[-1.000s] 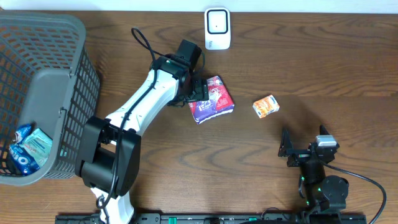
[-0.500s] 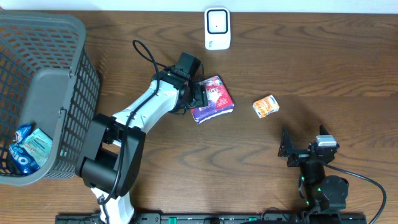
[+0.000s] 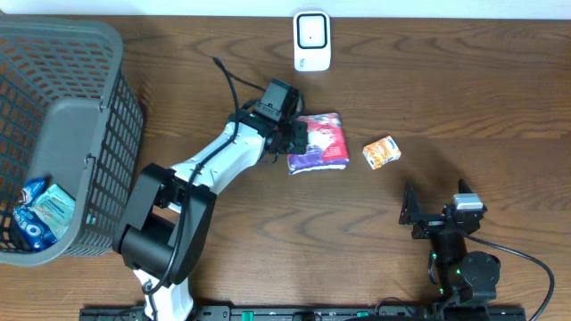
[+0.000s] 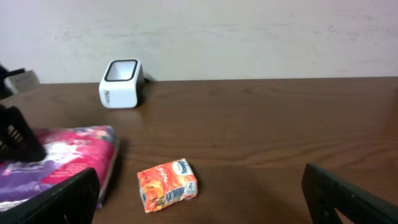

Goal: Scan the item barcode

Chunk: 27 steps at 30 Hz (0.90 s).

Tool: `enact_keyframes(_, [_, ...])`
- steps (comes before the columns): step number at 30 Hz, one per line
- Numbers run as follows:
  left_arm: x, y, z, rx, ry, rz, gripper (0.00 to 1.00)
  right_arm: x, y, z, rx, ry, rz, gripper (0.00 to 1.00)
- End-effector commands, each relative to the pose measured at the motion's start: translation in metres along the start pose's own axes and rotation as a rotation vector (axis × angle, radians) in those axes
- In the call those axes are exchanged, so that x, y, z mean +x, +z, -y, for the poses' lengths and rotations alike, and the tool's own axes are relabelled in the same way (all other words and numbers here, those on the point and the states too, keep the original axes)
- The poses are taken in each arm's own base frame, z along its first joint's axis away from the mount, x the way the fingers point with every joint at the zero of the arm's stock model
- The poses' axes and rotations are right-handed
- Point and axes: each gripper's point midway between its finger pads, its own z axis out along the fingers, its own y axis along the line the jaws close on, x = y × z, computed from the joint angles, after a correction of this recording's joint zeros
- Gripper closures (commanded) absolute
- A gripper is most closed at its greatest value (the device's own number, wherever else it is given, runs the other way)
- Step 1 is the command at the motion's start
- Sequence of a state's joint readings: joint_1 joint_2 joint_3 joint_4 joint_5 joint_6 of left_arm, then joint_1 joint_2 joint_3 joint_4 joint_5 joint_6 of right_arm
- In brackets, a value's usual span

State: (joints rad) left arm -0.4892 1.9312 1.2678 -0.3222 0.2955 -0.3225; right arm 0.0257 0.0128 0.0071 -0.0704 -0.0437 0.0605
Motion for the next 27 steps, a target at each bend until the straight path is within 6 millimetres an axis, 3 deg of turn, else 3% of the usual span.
enact_keyframes(1, [0.003,0.007,0.009,0.065,0.090,-0.011,0.64,0.001,0.000,0.000,0.003,0.013,-0.004,0.01])
enact_keyframes(7, [-0.014,0.005,0.016,0.087,0.108,0.053,0.58,0.001,0.000,0.000,0.003,0.013,-0.004,0.01])
enact_keyframes(10, [-0.023,-0.001,0.020,0.094,0.094,0.073,0.39,0.001,0.000,0.000,0.003,0.013,-0.004,0.01])
enact_keyframes(12, [-0.034,-0.011,0.023,0.103,0.056,0.101,0.30,0.001,0.000,0.000,0.003,0.013,-0.004,0.01])
enact_keyframes(16, [-0.055,-0.044,0.030,0.127,0.022,0.181,0.29,0.001,0.000,0.000,0.003,0.013,-0.004,0.01])
enact_keyframes(18, [-0.063,-0.065,0.032,0.134,0.019,0.218,0.28,0.001,0.000,0.000,0.003,0.013,-0.004,0.01])
enact_keyframes(21, [-0.074,-0.111,0.036,0.147,0.016,0.294,0.29,0.001,0.000,0.000,0.003,0.013,-0.004,0.01])
enact_keyframes(24, [-0.087,-0.172,0.032,0.146,0.010,0.411,0.29,0.001,0.000,0.000,0.003,0.013,-0.004,0.01])
enact_keyframes(27, [-0.100,-0.242,0.003,0.050,-0.039,0.582,0.25,0.001,0.000,0.000,0.003,0.013,-0.004,0.01])
